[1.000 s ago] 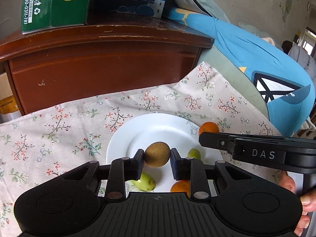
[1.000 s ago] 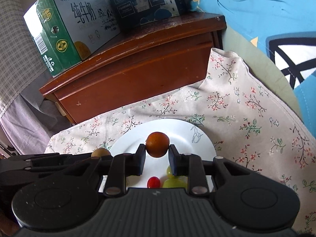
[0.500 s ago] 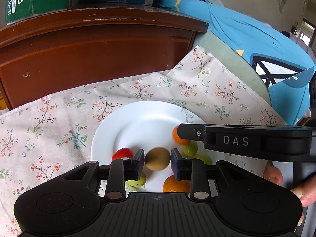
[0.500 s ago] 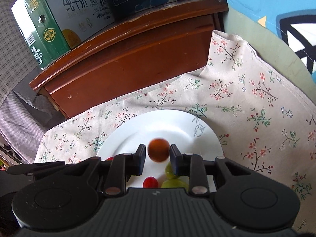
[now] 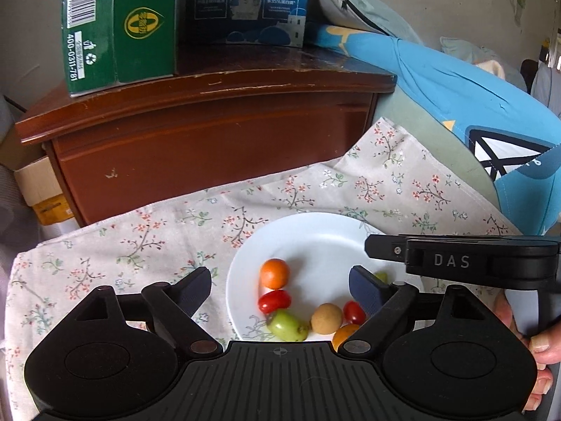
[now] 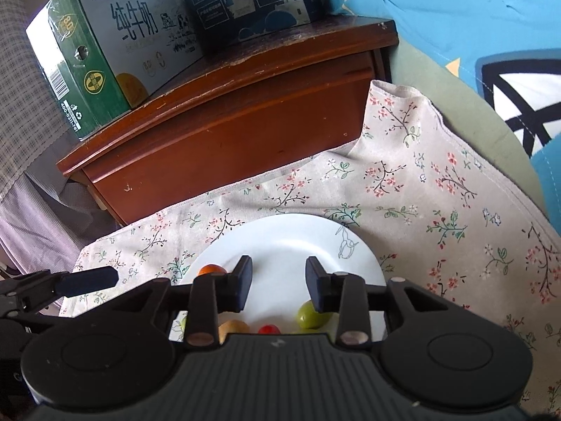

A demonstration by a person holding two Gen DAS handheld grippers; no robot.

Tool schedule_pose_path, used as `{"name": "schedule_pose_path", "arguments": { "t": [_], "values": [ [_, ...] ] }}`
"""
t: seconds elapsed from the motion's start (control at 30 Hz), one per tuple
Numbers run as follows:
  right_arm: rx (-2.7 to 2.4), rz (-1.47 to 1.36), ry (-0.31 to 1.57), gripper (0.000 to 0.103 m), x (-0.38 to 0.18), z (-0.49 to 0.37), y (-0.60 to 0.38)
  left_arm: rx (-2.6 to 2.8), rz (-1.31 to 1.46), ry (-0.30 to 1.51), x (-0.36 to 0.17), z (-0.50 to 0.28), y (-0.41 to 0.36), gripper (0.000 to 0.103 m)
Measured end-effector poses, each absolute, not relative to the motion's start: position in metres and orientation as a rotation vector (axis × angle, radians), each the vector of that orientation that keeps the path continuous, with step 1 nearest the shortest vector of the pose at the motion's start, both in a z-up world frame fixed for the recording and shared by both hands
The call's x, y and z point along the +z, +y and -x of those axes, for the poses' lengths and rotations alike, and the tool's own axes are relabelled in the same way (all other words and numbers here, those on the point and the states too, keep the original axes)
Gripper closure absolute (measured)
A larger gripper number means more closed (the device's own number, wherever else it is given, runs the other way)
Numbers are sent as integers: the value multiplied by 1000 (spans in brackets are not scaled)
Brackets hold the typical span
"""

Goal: Organize fruits
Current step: 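Withdraw both open grippers back to the remaining fruit cluster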

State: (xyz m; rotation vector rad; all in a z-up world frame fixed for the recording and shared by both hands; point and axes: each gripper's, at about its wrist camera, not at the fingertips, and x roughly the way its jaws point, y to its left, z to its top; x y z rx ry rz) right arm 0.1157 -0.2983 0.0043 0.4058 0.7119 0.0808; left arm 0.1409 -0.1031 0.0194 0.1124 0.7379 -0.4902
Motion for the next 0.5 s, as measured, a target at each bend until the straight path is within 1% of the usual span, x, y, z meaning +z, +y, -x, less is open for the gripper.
{"name": "schedule_pose_path", "arguments": {
  "t": [0.1,0.3,0.4,0.5],
  "values": [
    [75,-417,718,62,8,-108,-299,-456,-100,756,25,-138,-93,16],
    [54,-393,727,62,12,-91,-298,-407,-106,773,28,-124,-77,15],
    [52,-410,732,59,12,-77,-299,-385,-107,783,27,-115,-70,15],
    [62,-411,727,58,13,-59,-298,-375,-122,784,26,-104,-64,15]
  ]
}}
